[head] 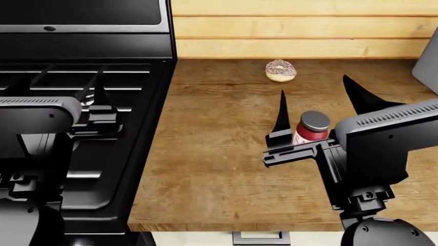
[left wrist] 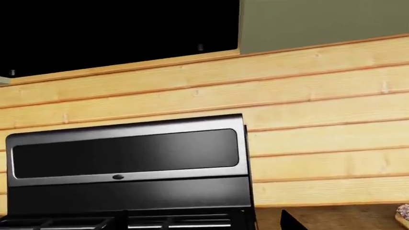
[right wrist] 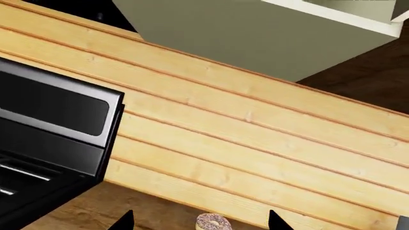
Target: Pick the salsa and bar from the counter and place them in the cabinets closest to them.
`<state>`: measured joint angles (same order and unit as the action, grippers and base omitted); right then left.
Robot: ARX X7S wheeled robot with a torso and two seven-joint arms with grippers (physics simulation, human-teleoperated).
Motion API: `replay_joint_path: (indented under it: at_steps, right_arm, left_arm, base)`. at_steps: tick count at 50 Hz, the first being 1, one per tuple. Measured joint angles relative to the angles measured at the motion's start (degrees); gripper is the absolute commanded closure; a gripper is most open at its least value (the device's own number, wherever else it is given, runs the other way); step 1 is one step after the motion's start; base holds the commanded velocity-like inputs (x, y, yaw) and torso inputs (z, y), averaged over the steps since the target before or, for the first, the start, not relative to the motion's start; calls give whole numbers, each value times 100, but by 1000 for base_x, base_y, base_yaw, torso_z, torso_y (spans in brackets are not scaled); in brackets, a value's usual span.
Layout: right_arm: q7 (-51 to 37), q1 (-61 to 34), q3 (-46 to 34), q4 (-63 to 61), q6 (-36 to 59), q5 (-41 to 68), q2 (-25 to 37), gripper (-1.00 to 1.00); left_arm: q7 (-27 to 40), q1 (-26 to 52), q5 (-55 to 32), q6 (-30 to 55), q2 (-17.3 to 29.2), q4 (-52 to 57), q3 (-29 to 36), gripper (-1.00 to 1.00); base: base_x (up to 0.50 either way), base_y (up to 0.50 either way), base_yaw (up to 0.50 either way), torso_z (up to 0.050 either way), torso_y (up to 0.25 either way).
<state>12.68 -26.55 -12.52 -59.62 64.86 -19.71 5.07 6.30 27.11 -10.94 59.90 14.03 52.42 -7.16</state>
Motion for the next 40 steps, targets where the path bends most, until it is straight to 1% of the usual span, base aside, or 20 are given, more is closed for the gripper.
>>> replay_joint_path:
  at_steps: [13,31,36,40]
  right_arm:
    - [591,-107,101,-27,17,-672,-365,-100]
    - [856,-124,136,-35,-56,-962,-480,-100]
    - [878,-151,119,-32,37,-1069,-490,-100]
    - [948,-277,65,-34,335,-1286,-495,-100]
  left_arm:
    - [33,38,-33,21,49,36,-4,-100]
    - [76,50,-73,38,111,60,45,-100]
    - [87,40,-87,32,122,61,66,-100]
    - [99,33,-91,21,130,59,87,-100]
  base:
    - [79,0,0,0,0]
    - [378,0,0,0,0]
    - [34,0,0,0,3]
    - [0,0,0,0,0]
